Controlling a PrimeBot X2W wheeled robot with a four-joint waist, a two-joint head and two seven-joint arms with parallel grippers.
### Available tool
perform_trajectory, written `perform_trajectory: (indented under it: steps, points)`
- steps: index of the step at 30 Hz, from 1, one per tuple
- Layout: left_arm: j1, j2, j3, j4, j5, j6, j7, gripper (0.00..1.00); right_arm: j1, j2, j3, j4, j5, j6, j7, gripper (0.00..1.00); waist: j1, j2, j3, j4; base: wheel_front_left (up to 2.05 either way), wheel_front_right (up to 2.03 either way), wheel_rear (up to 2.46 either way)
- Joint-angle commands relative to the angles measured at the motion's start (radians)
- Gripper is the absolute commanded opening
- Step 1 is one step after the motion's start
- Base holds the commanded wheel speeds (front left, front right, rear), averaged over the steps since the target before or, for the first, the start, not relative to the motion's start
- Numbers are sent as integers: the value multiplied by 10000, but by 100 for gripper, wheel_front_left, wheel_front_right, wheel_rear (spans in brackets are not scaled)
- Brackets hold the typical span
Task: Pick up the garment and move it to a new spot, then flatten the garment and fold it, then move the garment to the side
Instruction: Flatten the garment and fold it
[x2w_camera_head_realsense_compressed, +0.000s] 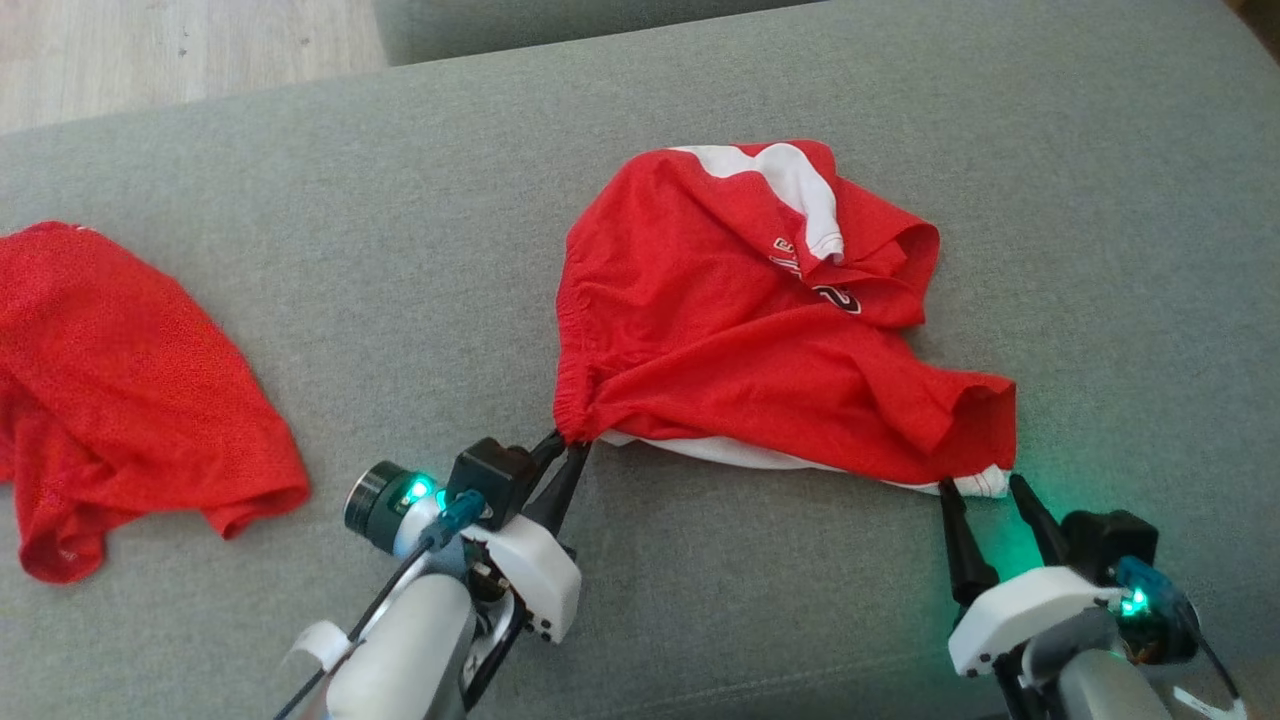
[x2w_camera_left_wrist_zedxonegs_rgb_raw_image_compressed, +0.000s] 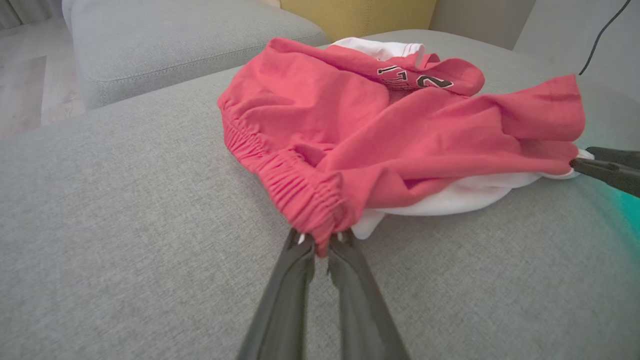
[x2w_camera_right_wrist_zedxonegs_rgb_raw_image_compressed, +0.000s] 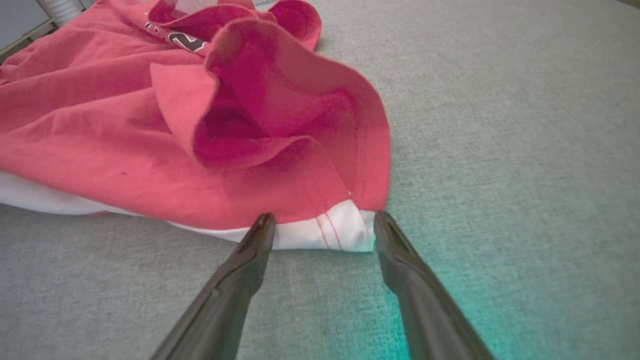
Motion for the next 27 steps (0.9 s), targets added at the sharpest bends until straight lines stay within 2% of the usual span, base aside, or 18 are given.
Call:
perform_trajectory:
  steps: [1, 19, 20, 21, 22, 27]
  points:
    - [-184, 83, 295, -297, 68, 19, -122, 0, -346, -57, 309, -172, 67, -7, -37, 100, 0, 0, -8, -1, 0, 0, 0]
    - [-177, 137, 295, -244, 84, 19, -122, 0, -639, -56, 649, 400, 197, -7, -186, 100, 0, 0, 25, -16, 0, 0, 0]
    - [-181, 144, 297, -231, 81, 18, -122, 0, -657, -56, 651, 431, 205, -7, -194, 67, 0, 0, 28, -13, 0, 0, 0]
    - [-184, 152, 298, -214, 78, 16, -122, 0, -672, -56, 660, 462, 216, -7, -201, 25, 0, 0, 24, -10, 0, 0, 0]
    - [-186, 158, 299, -197, 76, 15, -122, 0, -687, -56, 684, 479, 206, -7, -225, 0, 0, 0, 21, -9, 0, 0, 0]
    - [-163, 187, 305, -109, 64, 18, -122, 0, -687, -56, 708, 499, 189, -7, -348, 0, 0, 0, -100, 3, 0, 0, 0]
